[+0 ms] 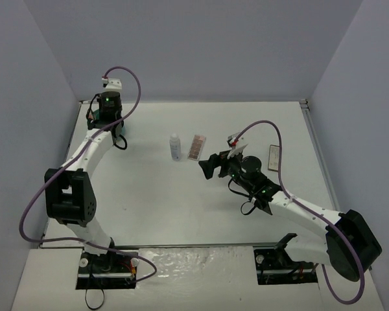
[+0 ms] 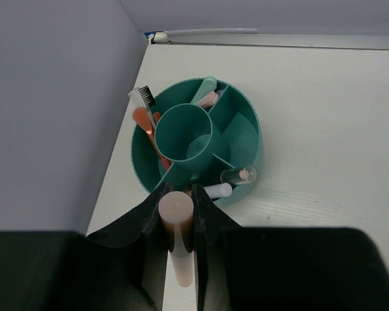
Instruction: Organize the makeup
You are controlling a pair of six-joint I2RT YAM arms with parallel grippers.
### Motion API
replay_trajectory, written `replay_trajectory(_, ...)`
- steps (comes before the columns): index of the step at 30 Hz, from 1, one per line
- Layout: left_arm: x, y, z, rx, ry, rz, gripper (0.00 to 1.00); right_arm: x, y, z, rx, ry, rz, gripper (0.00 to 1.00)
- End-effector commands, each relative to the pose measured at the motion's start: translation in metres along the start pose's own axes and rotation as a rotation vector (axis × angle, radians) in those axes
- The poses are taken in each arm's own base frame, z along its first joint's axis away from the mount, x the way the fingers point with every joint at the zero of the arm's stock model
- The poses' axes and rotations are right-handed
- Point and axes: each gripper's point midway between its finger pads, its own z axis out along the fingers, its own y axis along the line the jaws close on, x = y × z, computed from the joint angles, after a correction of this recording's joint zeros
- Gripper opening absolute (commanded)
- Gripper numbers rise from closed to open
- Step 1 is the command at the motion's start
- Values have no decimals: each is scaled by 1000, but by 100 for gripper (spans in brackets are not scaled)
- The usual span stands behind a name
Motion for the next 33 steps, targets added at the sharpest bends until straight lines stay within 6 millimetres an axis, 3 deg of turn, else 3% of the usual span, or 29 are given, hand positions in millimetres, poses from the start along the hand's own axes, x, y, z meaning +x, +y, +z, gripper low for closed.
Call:
replay_trajectory(1,-80,29,10,-61,-251,-14,0,-24,11,6,-53,-90,-4,100)
replay_trajectory(8,-69,24,44,-71,-261,20,0,-21,9,7,-55,-84,-16,100)
replay_trajectory(14,-63,20,57,-59,-288,10,0,-15,9,10,-59,-66,-20,100)
replay_trajectory(22,-37,16,71,-72,-248,46,4,-11,7,12,-53,-58,-21,100)
replay_trajectory(25,-32,16,73,-73,-236,54,14,-11,7,12,-53,-58,-19,100)
replay_trajectory(30,-24,15,74,-71,-216,68,17,-10,7,13,-59,-54,-18,100)
replay_trajectory(33,-21,18,74,-76,-209,70,28,-10,7,13,-59,-54,-18,100)
